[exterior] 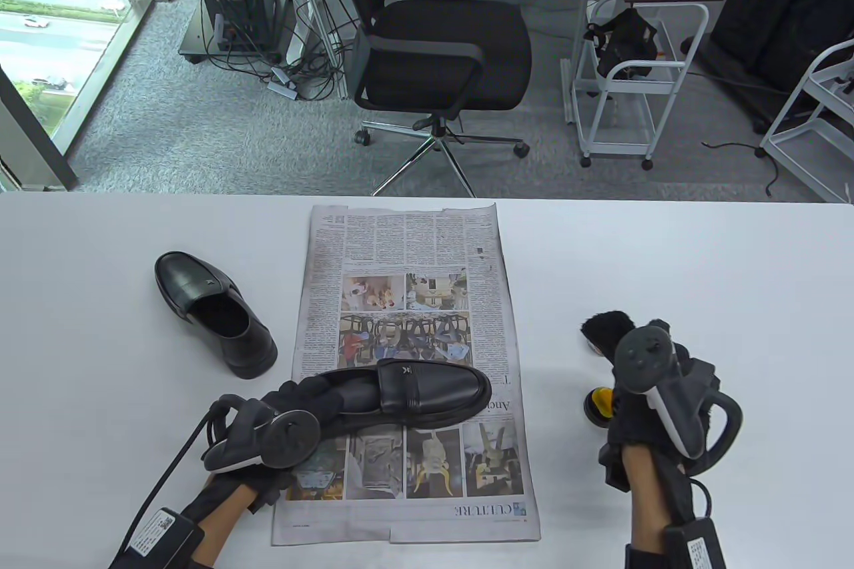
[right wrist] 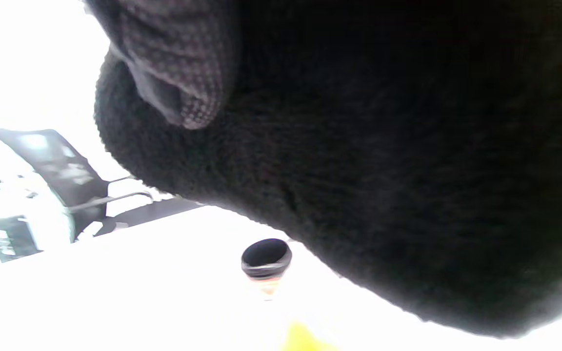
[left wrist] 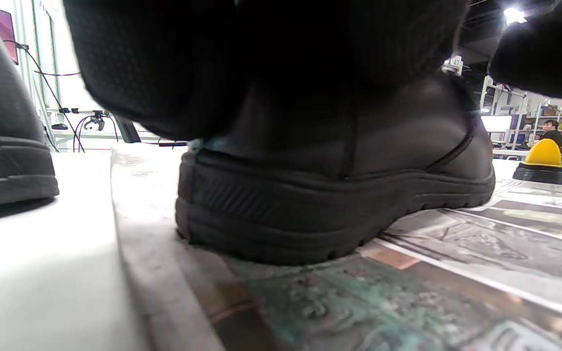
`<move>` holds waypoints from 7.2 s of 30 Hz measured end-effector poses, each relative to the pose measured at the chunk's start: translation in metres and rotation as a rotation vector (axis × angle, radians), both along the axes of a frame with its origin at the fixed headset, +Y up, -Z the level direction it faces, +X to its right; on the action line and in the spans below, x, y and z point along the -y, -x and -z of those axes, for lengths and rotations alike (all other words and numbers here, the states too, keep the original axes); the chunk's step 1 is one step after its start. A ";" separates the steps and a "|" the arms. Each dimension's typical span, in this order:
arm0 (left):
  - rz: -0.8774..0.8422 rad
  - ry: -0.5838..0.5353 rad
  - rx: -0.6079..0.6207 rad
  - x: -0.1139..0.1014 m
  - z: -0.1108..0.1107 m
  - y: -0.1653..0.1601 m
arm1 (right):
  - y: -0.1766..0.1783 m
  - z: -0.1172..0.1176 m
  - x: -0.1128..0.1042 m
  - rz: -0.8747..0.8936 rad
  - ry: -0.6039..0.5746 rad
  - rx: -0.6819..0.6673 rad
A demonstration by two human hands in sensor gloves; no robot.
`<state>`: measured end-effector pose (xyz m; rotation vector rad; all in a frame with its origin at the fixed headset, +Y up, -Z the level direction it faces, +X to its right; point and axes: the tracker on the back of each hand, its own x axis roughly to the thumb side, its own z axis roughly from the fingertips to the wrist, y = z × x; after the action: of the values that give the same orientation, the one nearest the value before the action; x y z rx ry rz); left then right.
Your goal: Dip and apply built-in sponge shoe polish on shoes
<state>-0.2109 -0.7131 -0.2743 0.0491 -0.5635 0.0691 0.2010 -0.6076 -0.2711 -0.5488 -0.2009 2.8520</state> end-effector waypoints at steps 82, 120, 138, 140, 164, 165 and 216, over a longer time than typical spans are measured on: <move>0.009 0.044 0.008 0.006 0.000 -0.003 | 0.100 0.007 0.095 0.031 -0.247 -0.450; 0.011 0.046 0.008 0.007 0.000 -0.003 | 0.106 0.000 0.077 0.002 -0.239 -0.467; 0.012 0.048 0.003 0.008 0.000 -0.003 | 0.171 -0.014 0.096 -0.028 -0.022 -0.888; 0.012 0.048 0.003 0.008 0.000 -0.003 | 0.164 -0.009 0.098 -0.004 0.005 -0.864; 0.009 0.050 0.001 0.008 0.000 -0.003 | 0.152 -0.011 0.076 -0.110 -0.384 -0.608; 0.010 0.051 0.001 0.008 0.000 -0.003 | 0.162 -0.014 0.078 -0.168 -0.401 -0.664; 0.008 0.056 0.005 0.009 0.000 -0.003 | 0.149 -0.005 0.093 -0.170 0.060 -0.751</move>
<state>-0.2083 -0.7224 -0.2747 -0.0077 -0.5662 0.0768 0.0519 -0.7008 -0.2664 0.5652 -0.0257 2.9979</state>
